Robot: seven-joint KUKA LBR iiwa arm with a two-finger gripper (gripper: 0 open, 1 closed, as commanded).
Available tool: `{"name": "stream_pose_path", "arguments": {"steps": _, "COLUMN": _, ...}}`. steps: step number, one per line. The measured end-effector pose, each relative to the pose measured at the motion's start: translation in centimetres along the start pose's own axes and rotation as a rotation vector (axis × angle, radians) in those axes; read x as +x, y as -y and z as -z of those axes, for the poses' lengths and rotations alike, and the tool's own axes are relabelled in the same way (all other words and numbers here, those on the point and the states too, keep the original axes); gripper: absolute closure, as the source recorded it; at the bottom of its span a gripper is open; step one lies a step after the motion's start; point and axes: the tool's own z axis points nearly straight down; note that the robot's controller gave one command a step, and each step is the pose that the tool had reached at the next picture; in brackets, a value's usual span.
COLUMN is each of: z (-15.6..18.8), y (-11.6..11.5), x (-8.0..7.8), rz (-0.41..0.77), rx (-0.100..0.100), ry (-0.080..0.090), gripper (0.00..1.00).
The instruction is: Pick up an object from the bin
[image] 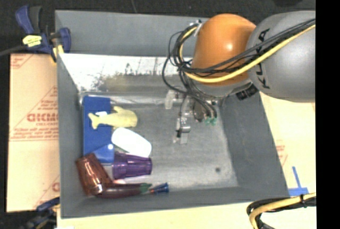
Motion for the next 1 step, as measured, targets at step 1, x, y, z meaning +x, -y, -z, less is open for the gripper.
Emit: {"name": "stream_pose_path", "arguments": {"steps": 1, "z": -7.30, "y": -3.73, "x": 2.50, "rz": -0.095, "rx": -0.001, "ry": 0.003, "gripper": 0.00}}
